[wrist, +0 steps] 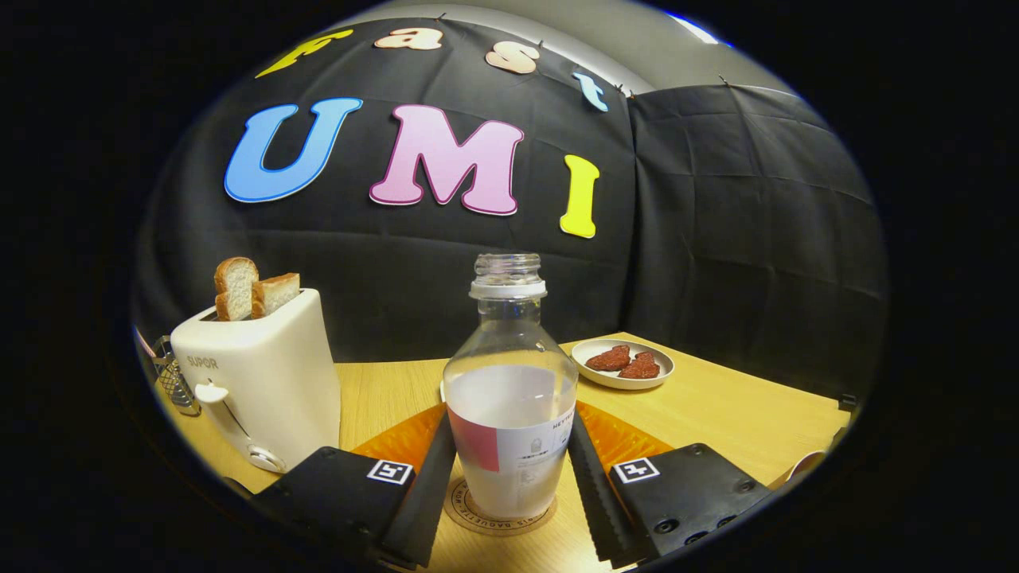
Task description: Take the bottle from table, then pour the juice into the cup, finally place the bottle on the coaster
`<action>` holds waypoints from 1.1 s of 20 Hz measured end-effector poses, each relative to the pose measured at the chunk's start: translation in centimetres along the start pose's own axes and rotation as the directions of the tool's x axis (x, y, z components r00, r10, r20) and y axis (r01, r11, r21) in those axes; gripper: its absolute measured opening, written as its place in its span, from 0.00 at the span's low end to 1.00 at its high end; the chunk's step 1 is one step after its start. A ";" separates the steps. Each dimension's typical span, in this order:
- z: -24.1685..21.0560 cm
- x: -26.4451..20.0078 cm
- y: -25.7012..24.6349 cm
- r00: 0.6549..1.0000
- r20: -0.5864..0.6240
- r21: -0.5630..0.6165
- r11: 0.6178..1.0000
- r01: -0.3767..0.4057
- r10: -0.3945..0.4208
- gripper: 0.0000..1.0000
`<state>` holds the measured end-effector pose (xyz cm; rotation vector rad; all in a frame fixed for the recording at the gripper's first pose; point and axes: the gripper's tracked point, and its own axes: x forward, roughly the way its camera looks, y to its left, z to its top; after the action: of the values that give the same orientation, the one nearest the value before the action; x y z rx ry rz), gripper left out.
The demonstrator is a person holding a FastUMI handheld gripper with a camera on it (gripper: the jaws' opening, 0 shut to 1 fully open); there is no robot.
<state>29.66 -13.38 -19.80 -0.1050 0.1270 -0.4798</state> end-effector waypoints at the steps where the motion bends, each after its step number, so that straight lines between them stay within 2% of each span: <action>1: -0.1 0.1 -0.1 1.000 0.000 0.008 1.000 0.002 -0.002 0.76; 9: -1.2 -0.2 -0.4 0.999 -0.032 0.054 0.999 0.003 -0.001 0.77; 16: -2.2 -0.1 -0.5 0.999 -0.046 0.048 0.999 0.003 0.000 0.78; 18: -2.4 -0.3 -0.4 0.998 -0.054 0.059 0.998 -0.008 0.012 0.83; 19: -2.5 -0.7 -0.1 0.999 -0.046 0.068 0.998 -0.019 0.022 0.93; 20: -2.3 -0.9 -0.2 0.999 -0.037 0.070 0.997 -0.019 0.021 0.98; 22: -1.9 -1.4 -0.7 1.000 -0.026 0.071 0.997 -0.013 0.015 1.00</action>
<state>27.87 -13.44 -21.41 -0.0287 0.1363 -0.4711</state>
